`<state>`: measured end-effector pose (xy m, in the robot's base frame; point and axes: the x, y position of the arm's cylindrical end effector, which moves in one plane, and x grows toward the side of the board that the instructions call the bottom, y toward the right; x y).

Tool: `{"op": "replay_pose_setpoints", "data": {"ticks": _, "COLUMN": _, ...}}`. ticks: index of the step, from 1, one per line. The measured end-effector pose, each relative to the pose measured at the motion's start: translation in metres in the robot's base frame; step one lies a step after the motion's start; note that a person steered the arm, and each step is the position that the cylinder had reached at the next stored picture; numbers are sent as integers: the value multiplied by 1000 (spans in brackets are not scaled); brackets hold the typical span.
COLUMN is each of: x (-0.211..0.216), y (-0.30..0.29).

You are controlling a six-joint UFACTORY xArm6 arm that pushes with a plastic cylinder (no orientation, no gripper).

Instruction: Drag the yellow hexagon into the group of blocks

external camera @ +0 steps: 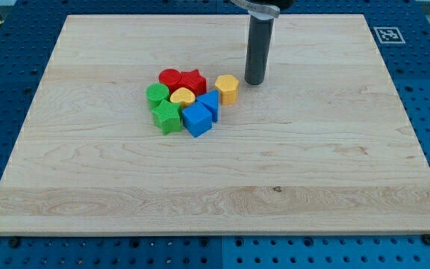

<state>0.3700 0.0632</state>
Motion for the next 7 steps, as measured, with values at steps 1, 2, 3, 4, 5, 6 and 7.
{"op": "replay_pose_setpoints", "data": {"ticks": 1, "x": 7, "y": 12}}
{"op": "replay_pose_setpoints", "data": {"ticks": 2, "x": 10, "y": 8}}
{"op": "replay_pose_setpoints", "data": {"ticks": 3, "x": 10, "y": -19}}
{"op": "replay_pose_setpoints", "data": {"ticks": 4, "x": 10, "y": -41}}
{"op": "replay_pose_setpoints", "data": {"ticks": 5, "x": 9, "y": -56}}
{"op": "replay_pose_setpoints", "data": {"ticks": 6, "x": 8, "y": -61}}
{"op": "replay_pose_setpoints", "data": {"ticks": 7, "x": 2, "y": -60}}
